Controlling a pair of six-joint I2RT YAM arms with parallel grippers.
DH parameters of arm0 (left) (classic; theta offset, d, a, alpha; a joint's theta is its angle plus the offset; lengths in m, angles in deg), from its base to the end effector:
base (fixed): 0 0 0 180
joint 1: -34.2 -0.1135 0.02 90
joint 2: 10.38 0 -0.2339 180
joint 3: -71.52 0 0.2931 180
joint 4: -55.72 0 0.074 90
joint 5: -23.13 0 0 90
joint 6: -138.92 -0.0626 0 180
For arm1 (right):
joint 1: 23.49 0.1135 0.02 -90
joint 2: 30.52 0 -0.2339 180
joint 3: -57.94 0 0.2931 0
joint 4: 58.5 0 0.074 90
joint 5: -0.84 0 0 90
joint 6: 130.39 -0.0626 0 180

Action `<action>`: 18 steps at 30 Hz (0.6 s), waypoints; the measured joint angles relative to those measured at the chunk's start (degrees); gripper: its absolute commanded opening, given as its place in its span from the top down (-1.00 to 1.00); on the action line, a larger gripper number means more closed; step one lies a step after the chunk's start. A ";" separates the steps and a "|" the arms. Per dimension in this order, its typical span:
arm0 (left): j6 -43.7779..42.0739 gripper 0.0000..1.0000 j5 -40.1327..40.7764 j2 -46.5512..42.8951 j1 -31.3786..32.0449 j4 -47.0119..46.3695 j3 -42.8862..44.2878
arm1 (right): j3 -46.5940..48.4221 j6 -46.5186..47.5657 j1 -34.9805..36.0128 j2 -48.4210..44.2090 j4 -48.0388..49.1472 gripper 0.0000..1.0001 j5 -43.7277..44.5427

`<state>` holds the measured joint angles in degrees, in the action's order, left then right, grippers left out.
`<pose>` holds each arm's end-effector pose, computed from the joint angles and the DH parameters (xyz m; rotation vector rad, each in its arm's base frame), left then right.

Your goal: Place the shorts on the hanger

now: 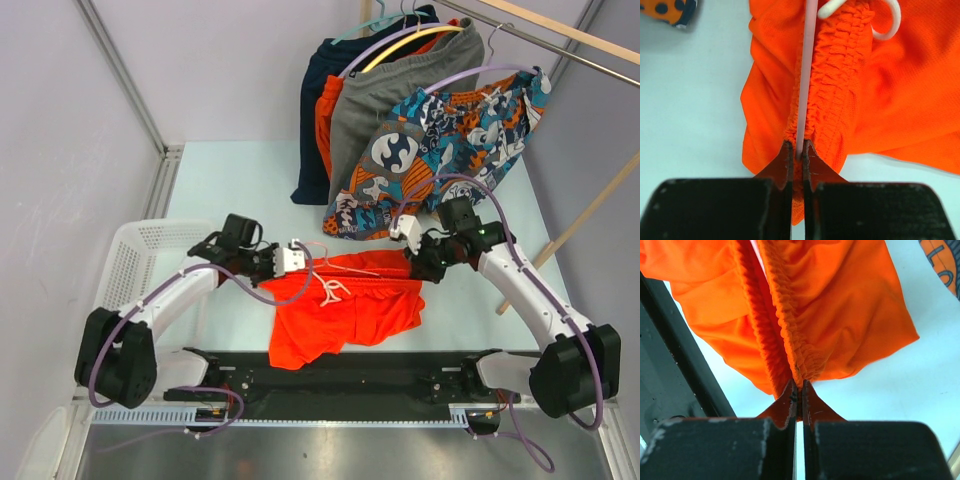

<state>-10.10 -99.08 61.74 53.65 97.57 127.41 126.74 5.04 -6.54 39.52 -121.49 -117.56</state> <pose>0.2687 -0.1303 0.1464 1.6754 1.7376 -0.4207 0.2681 0.1128 0.2108 -1.4462 2.1041 0.4817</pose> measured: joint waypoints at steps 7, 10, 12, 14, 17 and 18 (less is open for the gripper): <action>3.54 1.00 6.38 0.02 7.48 -0.13 3.02 | 2.29 -2.40 1.84 -0.42 -1.88 -0.29 1.05; 4.13 0.99 6.45 -0.24 7.48 1.16 5.64 | 3.13 -1.60 -0.09 -2.14 -3.91 -0.58 0.17; 3.91 1.00 6.21 -1.11 7.43 2.21 6.40 | 3.87 -0.81 -1.81 -4.02 -5.73 -0.62 -0.68; 3.50 1.00 6.10 -2.43 7.10 3.72 6.82 | 4.83 -0.33 -3.04 -6.45 -7.26 -0.64 -1.73; 2.89 1.00 4.83 -2.91 7.19 7.43 9.77 | 7.37 -0.83 -2.78 -9.84 -7.78 -0.64 -4.92; 2.71 1.00 4.26 -2.62 7.43 8.98 11.80 | 8.57 -1.57 -2.19 -10.62 -7.26 -0.62 -6.14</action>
<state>-7.39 -94.82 59.12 61.08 106.56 139.21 135.31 3.46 -8.73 28.89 -128.75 -123.70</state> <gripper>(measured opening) 0.046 0.818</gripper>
